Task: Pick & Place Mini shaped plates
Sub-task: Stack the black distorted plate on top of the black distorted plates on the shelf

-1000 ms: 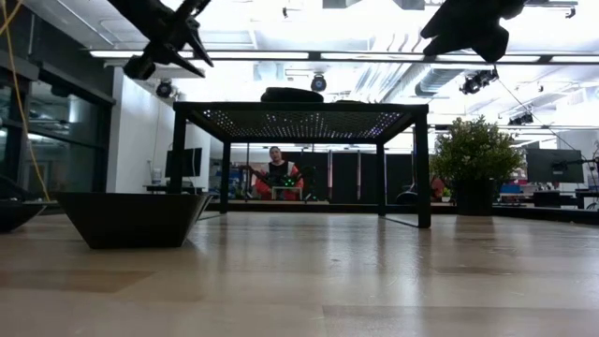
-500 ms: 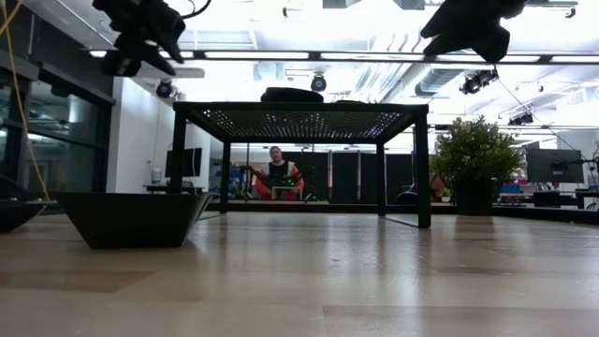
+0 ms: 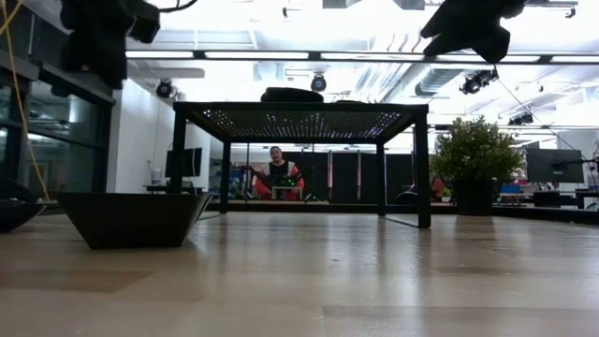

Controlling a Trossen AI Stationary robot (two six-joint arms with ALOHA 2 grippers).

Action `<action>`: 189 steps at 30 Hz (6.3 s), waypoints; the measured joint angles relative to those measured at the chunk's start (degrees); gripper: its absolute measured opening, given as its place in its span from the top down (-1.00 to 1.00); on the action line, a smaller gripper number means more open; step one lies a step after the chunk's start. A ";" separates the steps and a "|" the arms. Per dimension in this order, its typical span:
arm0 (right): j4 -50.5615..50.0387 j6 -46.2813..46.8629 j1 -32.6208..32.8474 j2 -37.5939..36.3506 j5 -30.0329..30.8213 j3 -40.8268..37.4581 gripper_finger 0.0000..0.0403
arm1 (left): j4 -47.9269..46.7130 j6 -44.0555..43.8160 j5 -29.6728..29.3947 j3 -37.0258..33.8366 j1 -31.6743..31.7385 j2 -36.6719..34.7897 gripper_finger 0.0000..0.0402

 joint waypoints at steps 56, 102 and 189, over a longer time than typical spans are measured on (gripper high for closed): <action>-0.17 -0.79 -0.01 0.02 -2.29 0.00 0.29 | 13.30 -25.06 4.05 -18.47 -4.18 10.62 0.52; -0.21 2.99 0.06 0.04 -9.01 0.01 0.30 | 36.36 -12.57 10.14 -18.45 -12.63 12.92 0.52; -0.37 1.92 0.08 0.04 -5.99 0.00 0.30 | 40.16 -52.48 -6.75 -9.86 -24.21 34.45 0.52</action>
